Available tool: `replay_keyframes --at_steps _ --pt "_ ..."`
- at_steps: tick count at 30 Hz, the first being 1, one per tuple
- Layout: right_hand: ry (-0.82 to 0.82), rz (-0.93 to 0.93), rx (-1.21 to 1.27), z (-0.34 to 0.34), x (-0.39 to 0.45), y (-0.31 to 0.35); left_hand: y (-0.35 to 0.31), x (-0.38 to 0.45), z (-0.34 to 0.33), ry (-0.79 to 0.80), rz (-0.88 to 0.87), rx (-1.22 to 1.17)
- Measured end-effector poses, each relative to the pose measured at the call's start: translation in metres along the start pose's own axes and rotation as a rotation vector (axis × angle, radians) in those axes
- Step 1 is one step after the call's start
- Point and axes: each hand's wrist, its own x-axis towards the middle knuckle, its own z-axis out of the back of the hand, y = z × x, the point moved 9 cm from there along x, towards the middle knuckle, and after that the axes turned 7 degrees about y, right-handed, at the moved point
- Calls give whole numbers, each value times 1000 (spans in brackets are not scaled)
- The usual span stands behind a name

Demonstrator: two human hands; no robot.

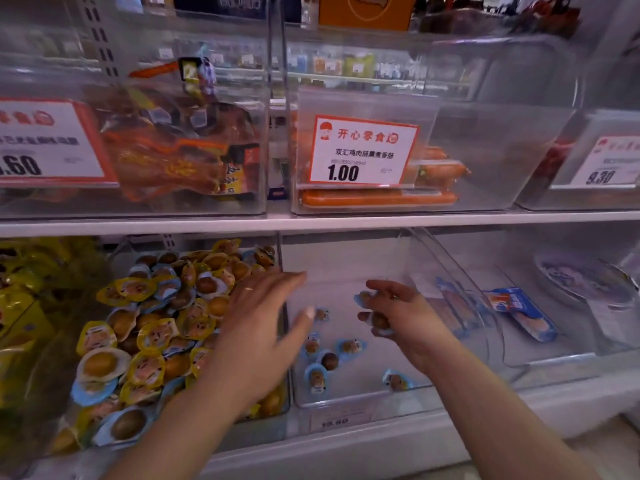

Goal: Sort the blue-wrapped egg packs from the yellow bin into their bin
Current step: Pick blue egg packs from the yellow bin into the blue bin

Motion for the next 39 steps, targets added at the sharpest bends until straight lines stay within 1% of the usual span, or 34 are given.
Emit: replay_keyframes --at_steps 2,4,6,8,11,13,14,16,18,19,20,21,22,24,26,30,33,35,37,39 --pt "14 -66 -107 3 10 -3 25 -5 11 -28 70 39" --pt "56 -132 -159 4 18 -4 44 -12 18 -24 102 83" --pt "68 -113 -159 7 22 3 57 -19 23 7 123 145" --pt "35 -38 -154 7 20 12 62 -23 26 63 120 225" --pt "-35 125 -231 -7 11 30 62 -27 33 103 95 334" --pt "-26 282 -356 -30 0 45 65 -30 42 101 109 349" --pt "6 371 -431 -46 -8 52 67 -32 47 93 122 343" --pt "94 569 -656 -87 -29 60 72 -38 59 62 146 314" --pt "171 783 -963 -126 -55 60 74 -42 65 41 154 305" --pt "219 864 -1104 -147 -65 55 76 -46 69 35 159 317" --pt "254 901 -1241 -164 -71 46 78 -50 72 30 158 334" --pt "267 900 -1380 -177 -71 36 80 -54 75 22 159 348" --pt "269 859 -1524 -186 -67 26 81 -59 79 7 162 358" --pt "252 729 -1776 -193 -53 9 82 -68 82 -13 160 369" --pt "229 662 -1911 -194 -41 4 77 -74 76 7 139 400" --pt "226 593 -1975 -198 -31 2 64 -65 55 81 89 484" --pt "187 591 -1950 -199 -31 6 65 -54 41 140 152 606" --pt "178 562 -1959 -197 -30 6 69 -51 36 162 184 647" --pt "187 541 -2017 -198 -28 3 71 -50 34 164 189 642" --pt "207 548 -2034 -200 -28 3 73 -49 34 162 188 587"
